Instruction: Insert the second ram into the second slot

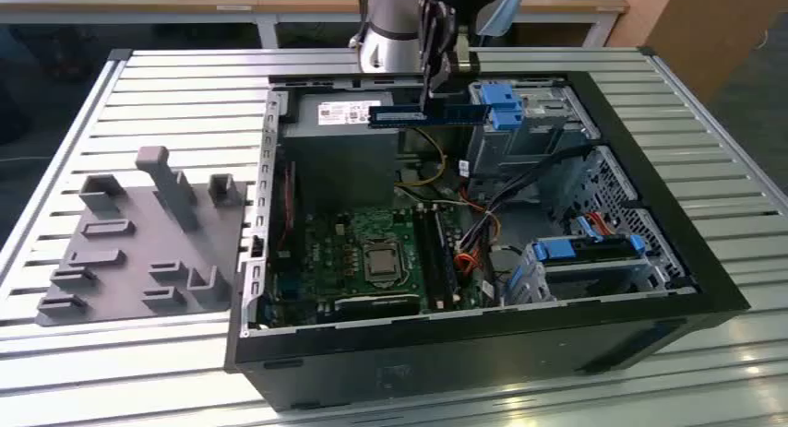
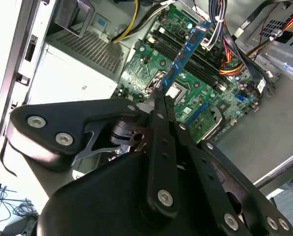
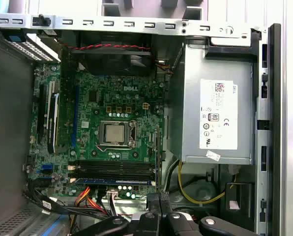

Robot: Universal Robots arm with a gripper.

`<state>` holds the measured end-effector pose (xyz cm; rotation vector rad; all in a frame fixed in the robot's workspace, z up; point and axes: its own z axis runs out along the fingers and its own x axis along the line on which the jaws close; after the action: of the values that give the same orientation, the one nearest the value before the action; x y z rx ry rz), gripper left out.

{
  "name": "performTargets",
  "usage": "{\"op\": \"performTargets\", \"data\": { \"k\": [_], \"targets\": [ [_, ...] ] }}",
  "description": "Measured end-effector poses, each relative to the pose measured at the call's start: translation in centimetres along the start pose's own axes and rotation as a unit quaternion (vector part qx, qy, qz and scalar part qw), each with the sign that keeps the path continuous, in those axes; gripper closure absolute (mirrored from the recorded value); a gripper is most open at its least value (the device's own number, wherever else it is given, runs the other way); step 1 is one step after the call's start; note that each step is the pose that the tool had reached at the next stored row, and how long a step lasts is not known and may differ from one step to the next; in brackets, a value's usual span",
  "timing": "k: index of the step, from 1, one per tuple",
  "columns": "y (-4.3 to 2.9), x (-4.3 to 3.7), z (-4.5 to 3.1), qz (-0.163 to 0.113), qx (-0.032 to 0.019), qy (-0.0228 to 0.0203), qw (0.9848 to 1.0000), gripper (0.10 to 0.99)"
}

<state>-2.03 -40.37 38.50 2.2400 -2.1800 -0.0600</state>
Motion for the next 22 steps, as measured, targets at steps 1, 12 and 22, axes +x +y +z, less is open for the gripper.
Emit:
{"op": "performTargets", "data": {
  "k": [1,12,22],
  "targets": [
    [0.00,0.00,0.00,0.000,0.0000,0.0000,1.0000,0.973],
    [0.01,0.34,-0.01,0.000,0.0000,0.0000,1.0000,0.973],
    [0.02,0.81,-0.01,0.000,0.0000,0.0000,1.0000,0.973]
  ]
}}
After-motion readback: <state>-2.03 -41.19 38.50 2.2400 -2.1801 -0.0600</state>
